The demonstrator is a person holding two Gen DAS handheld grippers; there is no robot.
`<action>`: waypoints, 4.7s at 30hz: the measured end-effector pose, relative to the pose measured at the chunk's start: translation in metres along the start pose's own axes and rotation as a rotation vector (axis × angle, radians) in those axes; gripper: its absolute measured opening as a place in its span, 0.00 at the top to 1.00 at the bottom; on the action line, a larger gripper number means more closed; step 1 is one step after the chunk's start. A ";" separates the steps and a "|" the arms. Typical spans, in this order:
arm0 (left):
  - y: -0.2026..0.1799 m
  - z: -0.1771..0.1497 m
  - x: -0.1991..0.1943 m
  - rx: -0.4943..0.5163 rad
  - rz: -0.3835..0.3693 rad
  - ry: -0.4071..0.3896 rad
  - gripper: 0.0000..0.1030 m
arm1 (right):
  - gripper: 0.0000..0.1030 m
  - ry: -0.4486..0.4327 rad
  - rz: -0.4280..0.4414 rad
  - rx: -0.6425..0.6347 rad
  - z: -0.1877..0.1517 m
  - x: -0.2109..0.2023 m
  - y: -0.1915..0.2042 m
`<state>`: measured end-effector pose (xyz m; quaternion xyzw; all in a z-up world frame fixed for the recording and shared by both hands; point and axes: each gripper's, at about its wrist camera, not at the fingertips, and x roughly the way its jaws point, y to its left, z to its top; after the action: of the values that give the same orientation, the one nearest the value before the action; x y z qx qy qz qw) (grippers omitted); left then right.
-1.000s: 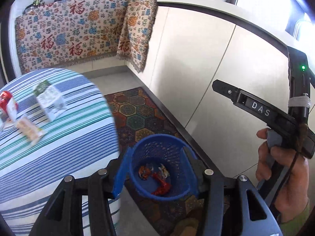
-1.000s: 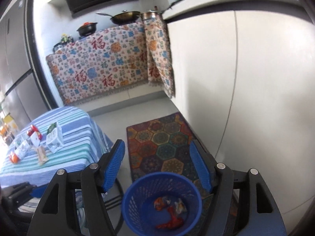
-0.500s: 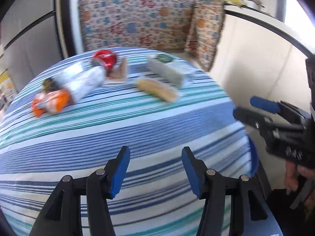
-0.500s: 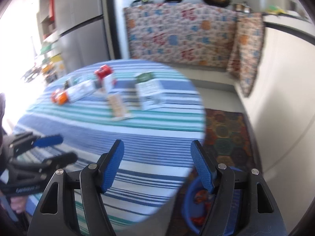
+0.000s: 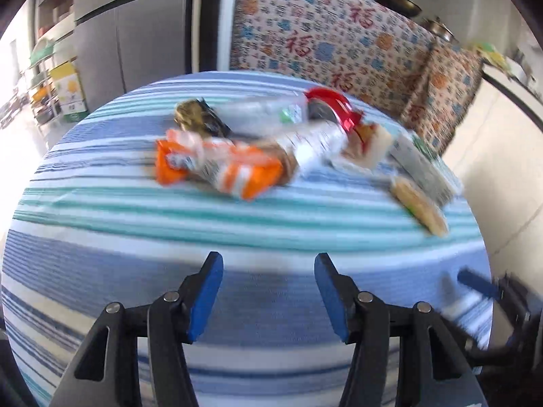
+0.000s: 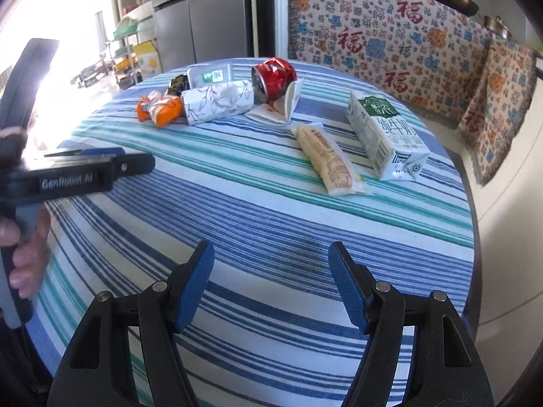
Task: Collect trash
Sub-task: 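Move both tools back over the table toward the orange-white wrapper, then grasp the orange-white plastic bag with the left tool while the right tool grasps the cream snack-bar wrapper, then carry the bag and snack bar over the blue basket while opening both tools to drop them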
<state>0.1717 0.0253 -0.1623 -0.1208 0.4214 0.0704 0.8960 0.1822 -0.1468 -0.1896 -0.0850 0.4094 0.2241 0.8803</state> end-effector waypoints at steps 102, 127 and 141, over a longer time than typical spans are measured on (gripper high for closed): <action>0.030 -0.009 -0.029 0.323 -0.162 0.125 0.56 | 0.85 0.212 0.047 0.061 0.038 -0.016 0.000; -0.183 -0.028 -0.053 0.512 -0.452 0.090 0.58 | 0.85 0.087 -0.135 0.391 -0.034 -0.117 -0.161; -0.333 -0.059 -0.005 0.615 -0.573 0.153 0.58 | 0.85 0.065 -0.297 0.640 -0.110 -0.143 -0.280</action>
<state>0.2012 -0.3108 -0.1423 0.0348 0.4373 -0.3194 0.8400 0.1564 -0.4776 -0.1624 0.1293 0.4698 -0.0488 0.8719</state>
